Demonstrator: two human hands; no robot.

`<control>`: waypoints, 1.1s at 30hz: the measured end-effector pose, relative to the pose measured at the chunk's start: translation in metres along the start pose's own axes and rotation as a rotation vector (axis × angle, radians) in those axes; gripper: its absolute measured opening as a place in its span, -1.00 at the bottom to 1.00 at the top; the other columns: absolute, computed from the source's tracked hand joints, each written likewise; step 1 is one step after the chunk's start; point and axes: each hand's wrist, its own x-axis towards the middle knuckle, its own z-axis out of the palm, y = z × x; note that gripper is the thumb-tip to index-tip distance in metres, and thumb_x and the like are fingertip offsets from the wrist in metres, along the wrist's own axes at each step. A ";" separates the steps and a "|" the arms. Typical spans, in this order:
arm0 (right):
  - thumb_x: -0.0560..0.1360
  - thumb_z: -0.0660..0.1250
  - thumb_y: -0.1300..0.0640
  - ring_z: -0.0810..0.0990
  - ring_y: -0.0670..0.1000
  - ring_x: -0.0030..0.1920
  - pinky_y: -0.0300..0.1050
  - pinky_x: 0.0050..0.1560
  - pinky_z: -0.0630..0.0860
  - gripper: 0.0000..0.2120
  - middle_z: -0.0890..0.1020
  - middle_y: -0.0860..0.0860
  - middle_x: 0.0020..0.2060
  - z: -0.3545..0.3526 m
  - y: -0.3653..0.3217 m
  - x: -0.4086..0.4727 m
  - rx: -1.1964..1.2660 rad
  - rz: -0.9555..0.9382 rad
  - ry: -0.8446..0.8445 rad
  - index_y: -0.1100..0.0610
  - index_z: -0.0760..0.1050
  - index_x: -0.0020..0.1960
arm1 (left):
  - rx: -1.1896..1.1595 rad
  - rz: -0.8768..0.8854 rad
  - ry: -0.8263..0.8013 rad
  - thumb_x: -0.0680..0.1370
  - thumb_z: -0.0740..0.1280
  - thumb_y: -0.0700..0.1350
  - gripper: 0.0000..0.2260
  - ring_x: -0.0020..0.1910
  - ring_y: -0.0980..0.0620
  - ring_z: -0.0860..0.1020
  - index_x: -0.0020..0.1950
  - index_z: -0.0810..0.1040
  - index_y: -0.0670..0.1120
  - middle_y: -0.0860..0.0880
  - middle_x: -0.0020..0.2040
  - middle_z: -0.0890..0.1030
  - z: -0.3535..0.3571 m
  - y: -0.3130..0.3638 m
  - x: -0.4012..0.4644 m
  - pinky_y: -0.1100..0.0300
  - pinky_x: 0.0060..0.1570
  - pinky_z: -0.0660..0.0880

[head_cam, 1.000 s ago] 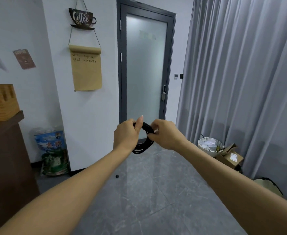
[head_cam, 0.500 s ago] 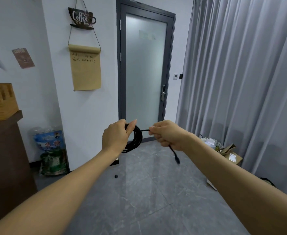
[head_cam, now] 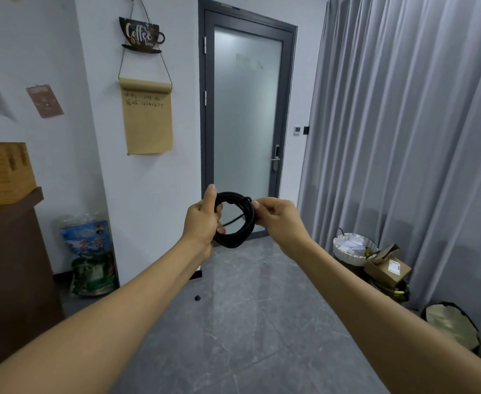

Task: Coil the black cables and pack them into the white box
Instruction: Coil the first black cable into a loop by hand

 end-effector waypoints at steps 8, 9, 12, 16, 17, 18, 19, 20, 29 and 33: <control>0.50 0.34 0.11 0.65 0.04 -0.07 0.01 0.11 0.56 -0.91 0.66 0.10 -0.16 0.014 -0.007 -0.009 0.297 0.131 -0.092 0.13 0.56 -0.07 | 0.137 0.071 0.117 0.60 0.10 0.18 -0.54 -0.57 0.08 0.32 -0.34 0.35 -0.11 -0.02 -0.44 0.33 0.003 -0.004 0.004 0.16 -0.34 0.35; 0.50 0.34 0.14 0.64 0.02 -0.11 0.01 0.09 0.56 -0.91 0.66 0.11 -0.17 0.016 -0.006 -0.009 0.331 0.140 -0.074 0.16 0.56 -0.07 | 0.170 0.097 0.124 0.60 0.09 0.19 -0.53 -0.54 0.05 0.33 -0.35 0.33 -0.11 -0.03 -0.44 0.33 0.004 -0.004 0.004 0.16 -0.34 0.35; 0.54 0.29 0.17 0.61 -0.02 -0.21 -0.07 -0.02 0.54 -0.87 0.64 0.07 -0.26 0.020 -0.003 -0.009 0.451 0.185 -0.030 0.21 0.56 -0.09 | 0.294 0.206 0.172 0.59 0.06 0.22 -0.51 -0.41 -0.07 0.38 -0.38 0.31 -0.11 -0.04 -0.44 0.34 0.005 -0.006 0.006 0.10 -0.28 0.37; 0.56 0.25 0.16 0.54 -0.06 -0.28 -0.15 -0.09 0.49 -0.85 0.60 0.00 -0.33 0.020 -0.003 -0.011 0.592 0.281 -0.102 0.21 0.54 -0.08 | 0.340 0.261 0.193 0.59 0.04 0.24 -0.49 -0.36 -0.09 0.39 -0.38 0.32 -0.11 -0.05 -0.43 0.38 0.003 -0.011 0.007 0.02 -0.22 0.40; 0.57 0.23 0.16 0.51 -0.06 -0.31 -0.17 -0.11 0.48 -0.85 0.58 0.00 -0.35 0.019 -0.003 -0.012 0.634 0.310 -0.126 0.21 0.53 -0.08 | 0.342 0.257 0.186 0.59 0.04 0.24 -0.49 -0.37 -0.08 0.39 -0.38 0.33 -0.12 -0.05 -0.43 0.38 0.003 -0.013 0.007 0.02 -0.23 0.41; 0.57 0.22 0.16 0.48 -0.06 -0.34 -0.19 -0.14 0.48 -0.84 0.54 -0.01 -0.37 0.018 -0.003 -0.012 0.690 0.338 -0.151 0.21 0.52 -0.09 | 0.342 0.251 0.180 0.59 0.04 0.24 -0.49 -0.39 -0.05 0.38 -0.38 0.33 -0.11 -0.04 -0.44 0.38 0.003 -0.014 0.007 0.03 -0.24 0.39; 0.57 0.21 0.17 0.46 -0.07 -0.36 -0.22 -0.17 0.48 -0.84 0.51 -0.01 -0.39 0.017 -0.004 -0.013 0.746 0.363 -0.174 0.21 0.51 -0.11 | 0.341 0.247 0.177 0.59 0.04 0.23 -0.49 -0.41 -0.03 0.36 -0.39 0.32 -0.11 -0.02 -0.45 0.37 0.003 -0.014 0.006 0.07 -0.25 0.36; 0.57 0.21 0.17 0.44 -0.07 -0.38 -0.25 -0.18 0.48 -0.83 0.49 -0.01 -0.40 0.016 -0.004 -0.013 0.786 0.380 -0.197 0.21 0.51 -0.13 | 0.343 0.246 0.174 0.60 0.04 0.22 -0.49 -0.42 0.00 0.35 -0.40 0.31 -0.10 -0.01 -0.46 0.37 0.003 -0.014 0.006 0.12 -0.27 0.34; 0.48 0.17 0.44 0.38 -0.06 -0.45 -0.19 -0.21 0.43 -0.81 0.37 -0.02 -0.52 0.007 -0.009 -0.008 0.549 0.363 -0.240 0.19 0.41 -0.19 | 0.403 0.265 0.105 0.60 0.02 0.21 -0.50 -0.42 0.04 0.33 -0.39 0.31 -0.11 -0.01 -0.44 0.37 0.007 -0.018 0.004 0.21 -0.34 0.29; 0.50 0.23 0.36 0.52 0.03 -0.22 -0.06 -0.06 0.58 -0.91 0.52 0.09 -0.29 0.005 -0.008 -0.003 0.058 0.305 -0.160 0.23 0.48 -0.12 | 0.461 0.306 0.126 0.59 0.03 0.22 -0.52 -0.38 0.01 0.35 -0.36 0.32 -0.09 -0.02 -0.41 0.38 0.001 -0.020 0.007 0.13 -0.26 0.33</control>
